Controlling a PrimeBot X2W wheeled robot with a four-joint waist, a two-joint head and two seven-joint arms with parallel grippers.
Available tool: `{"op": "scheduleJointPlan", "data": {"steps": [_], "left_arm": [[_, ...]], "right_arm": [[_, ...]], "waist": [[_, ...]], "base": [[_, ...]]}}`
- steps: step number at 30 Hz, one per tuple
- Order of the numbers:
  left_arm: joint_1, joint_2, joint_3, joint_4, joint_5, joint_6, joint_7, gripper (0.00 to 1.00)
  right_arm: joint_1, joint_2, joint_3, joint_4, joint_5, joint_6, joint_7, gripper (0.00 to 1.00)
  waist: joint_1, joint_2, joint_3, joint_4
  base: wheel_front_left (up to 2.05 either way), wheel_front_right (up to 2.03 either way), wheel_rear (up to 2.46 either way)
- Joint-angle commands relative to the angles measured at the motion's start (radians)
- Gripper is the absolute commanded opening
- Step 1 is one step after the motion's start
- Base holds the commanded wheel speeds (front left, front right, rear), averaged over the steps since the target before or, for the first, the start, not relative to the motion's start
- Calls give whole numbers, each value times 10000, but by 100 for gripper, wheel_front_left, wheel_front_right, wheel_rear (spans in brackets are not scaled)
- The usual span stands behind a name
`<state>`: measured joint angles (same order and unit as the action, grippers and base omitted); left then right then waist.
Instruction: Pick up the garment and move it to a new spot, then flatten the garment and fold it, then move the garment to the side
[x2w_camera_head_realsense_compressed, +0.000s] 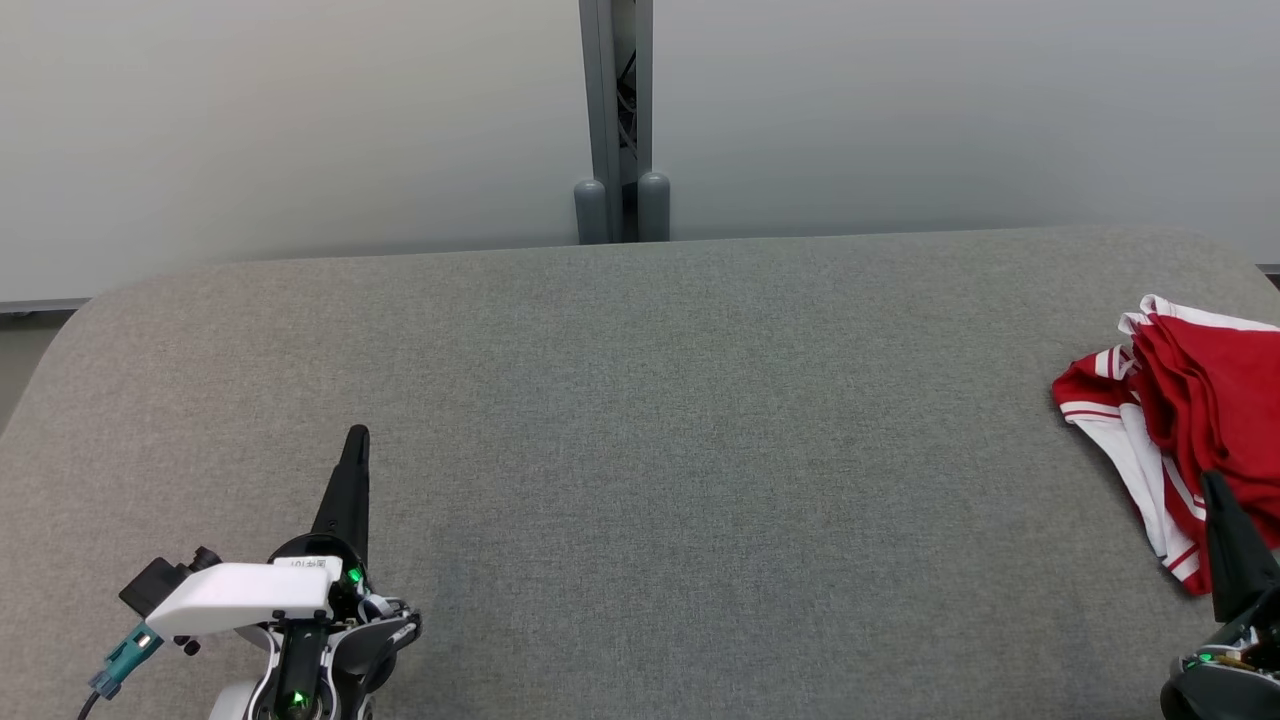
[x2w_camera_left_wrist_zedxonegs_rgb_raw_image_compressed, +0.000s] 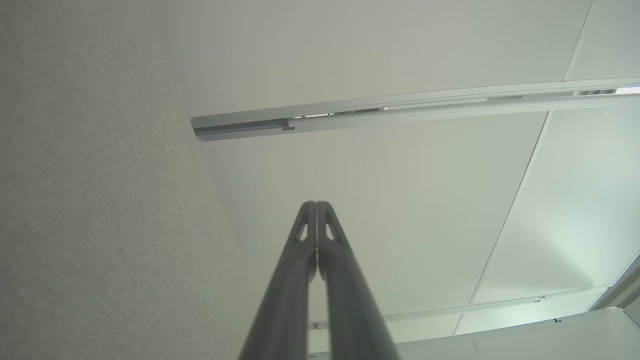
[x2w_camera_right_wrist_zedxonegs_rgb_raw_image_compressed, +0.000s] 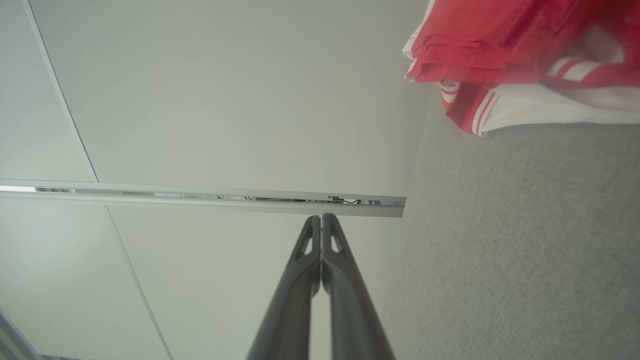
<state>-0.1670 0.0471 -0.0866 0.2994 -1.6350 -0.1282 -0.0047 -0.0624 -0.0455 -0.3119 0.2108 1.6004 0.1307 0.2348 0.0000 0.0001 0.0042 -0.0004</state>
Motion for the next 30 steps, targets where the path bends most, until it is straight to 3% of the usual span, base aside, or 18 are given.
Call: {"op": "scheduleJointPlan", "data": {"steps": [1,30], "left_arm": [[-78,60,19,-11,-64,-66,-6,0],[-78,60,8,-14,-69,-64,-17,0]], "right_arm": [[-65,-88,-20,-42,66,0,33,0],[-65,-88,-18,-41,67,0,32,0]], "waist": [[0,-1,0,0],[0,-1,0,0]], "base": [[0,0,0],[0,0,0]]}}
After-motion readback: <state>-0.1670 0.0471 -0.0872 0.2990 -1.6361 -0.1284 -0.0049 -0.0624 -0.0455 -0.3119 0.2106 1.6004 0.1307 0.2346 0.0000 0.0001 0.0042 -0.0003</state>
